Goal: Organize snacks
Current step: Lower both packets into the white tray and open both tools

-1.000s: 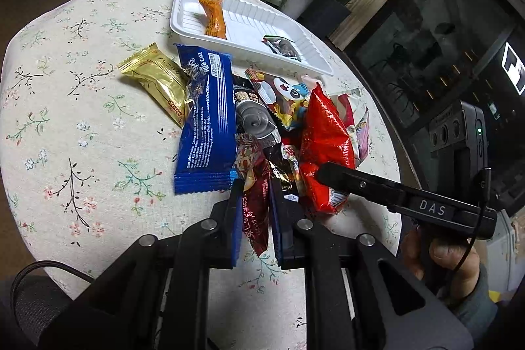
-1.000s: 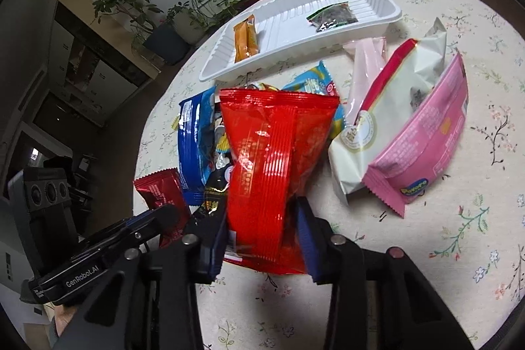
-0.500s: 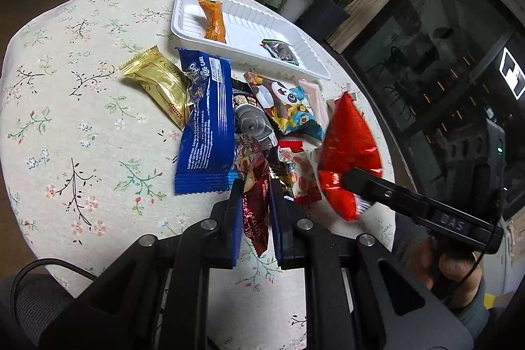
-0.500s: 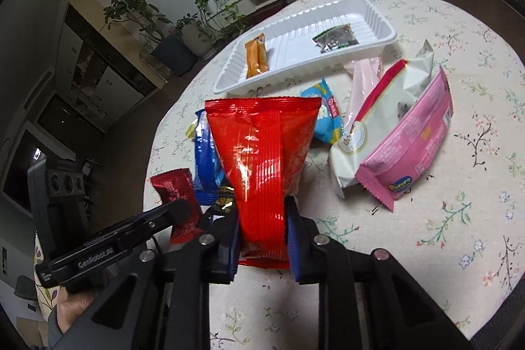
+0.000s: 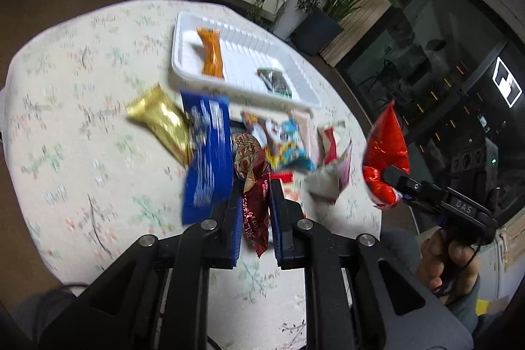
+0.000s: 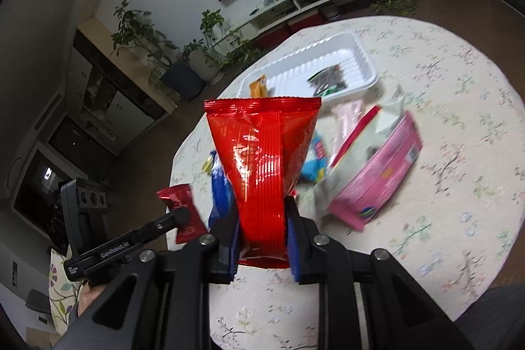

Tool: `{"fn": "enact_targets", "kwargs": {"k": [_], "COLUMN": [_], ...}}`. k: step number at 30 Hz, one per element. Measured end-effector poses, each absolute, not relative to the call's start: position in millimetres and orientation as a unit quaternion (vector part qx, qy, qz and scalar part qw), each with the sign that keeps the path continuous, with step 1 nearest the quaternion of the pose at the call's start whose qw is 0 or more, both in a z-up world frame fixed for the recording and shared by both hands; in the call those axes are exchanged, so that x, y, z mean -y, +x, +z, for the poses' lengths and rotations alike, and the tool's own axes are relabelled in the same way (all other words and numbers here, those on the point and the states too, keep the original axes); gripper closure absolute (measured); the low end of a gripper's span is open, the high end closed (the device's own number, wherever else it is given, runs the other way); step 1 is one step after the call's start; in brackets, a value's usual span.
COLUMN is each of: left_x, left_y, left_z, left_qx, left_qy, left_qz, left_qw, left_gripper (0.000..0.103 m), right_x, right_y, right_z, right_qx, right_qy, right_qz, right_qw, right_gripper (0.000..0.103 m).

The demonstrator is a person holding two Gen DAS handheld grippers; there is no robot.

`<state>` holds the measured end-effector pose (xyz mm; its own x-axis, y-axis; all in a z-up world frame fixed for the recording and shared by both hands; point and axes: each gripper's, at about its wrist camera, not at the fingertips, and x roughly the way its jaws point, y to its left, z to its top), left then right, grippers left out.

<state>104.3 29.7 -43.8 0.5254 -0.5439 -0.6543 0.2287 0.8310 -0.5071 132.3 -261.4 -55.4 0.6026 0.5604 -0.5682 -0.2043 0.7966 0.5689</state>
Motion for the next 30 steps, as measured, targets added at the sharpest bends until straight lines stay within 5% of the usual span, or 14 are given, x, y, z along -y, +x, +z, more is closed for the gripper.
{"fn": "enact_targets", "kwargs": {"k": [19,30], "left_x": [12.7,64.5], "left_y": [286.9,366.5], "left_z": [27.9,-38.6], "left_qx": [-0.438,-0.519], "left_qy": [-0.106,-0.087], "left_qz": [-0.242,-0.225], "left_qw": [0.859,0.82], "left_gripper": [0.09,0.09], "right_x": [320.2,253.9], "right_y": [246.3,349.7], "right_z": [20.0,-27.9], "right_qx": [-0.348,-0.443], "right_qy": [0.172,0.089], "right_qz": [0.168,0.163], "right_qw": [0.906,0.877], "right_gripper": [0.078,0.078]}}
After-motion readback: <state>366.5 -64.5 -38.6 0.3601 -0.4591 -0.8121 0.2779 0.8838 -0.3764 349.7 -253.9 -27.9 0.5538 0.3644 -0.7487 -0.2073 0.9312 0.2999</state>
